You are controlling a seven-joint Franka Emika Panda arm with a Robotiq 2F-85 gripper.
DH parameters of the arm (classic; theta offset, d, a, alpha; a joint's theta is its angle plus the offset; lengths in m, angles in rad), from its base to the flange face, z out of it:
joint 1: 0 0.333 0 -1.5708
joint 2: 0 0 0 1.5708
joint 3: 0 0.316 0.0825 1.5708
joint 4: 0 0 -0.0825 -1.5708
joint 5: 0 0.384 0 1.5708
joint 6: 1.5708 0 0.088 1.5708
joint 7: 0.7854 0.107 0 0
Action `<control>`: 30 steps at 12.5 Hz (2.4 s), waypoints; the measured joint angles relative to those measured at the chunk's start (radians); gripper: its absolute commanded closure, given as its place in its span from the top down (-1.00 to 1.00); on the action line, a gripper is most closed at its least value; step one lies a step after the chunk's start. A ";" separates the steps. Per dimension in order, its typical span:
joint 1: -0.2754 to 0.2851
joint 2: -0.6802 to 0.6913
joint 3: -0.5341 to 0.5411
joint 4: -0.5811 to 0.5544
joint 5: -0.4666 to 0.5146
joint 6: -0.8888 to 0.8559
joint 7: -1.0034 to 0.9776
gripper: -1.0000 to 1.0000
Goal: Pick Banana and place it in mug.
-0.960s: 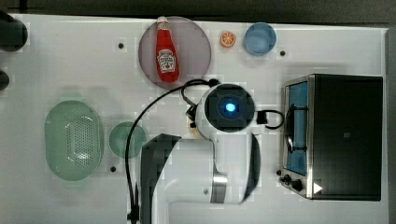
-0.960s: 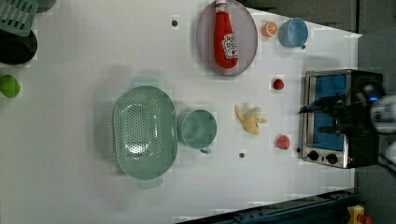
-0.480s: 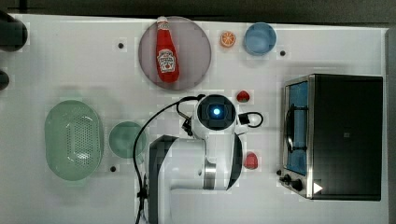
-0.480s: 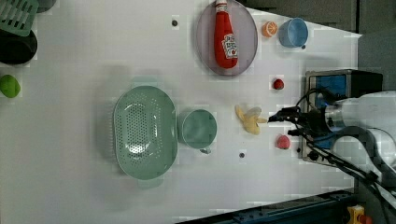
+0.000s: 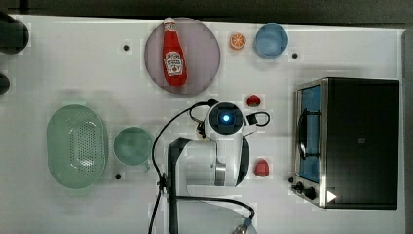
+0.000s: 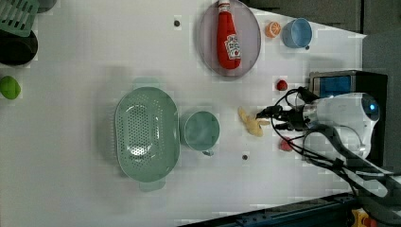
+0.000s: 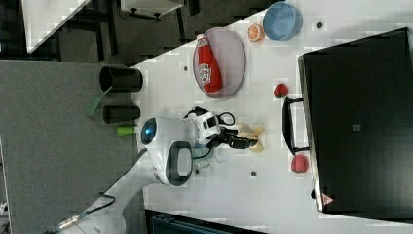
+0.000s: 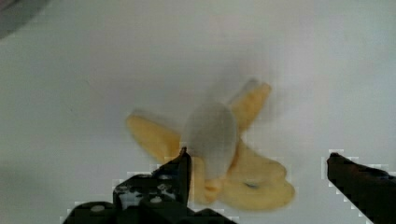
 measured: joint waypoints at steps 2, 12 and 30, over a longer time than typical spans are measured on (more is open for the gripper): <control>0.008 0.052 0.001 -0.012 0.005 0.106 -0.013 1.00; 0.009 0.103 0.021 -0.049 0.020 0.228 -0.024 -0.25; 0.000 -0.432 0.023 0.273 0.040 -0.583 -0.021 -0.28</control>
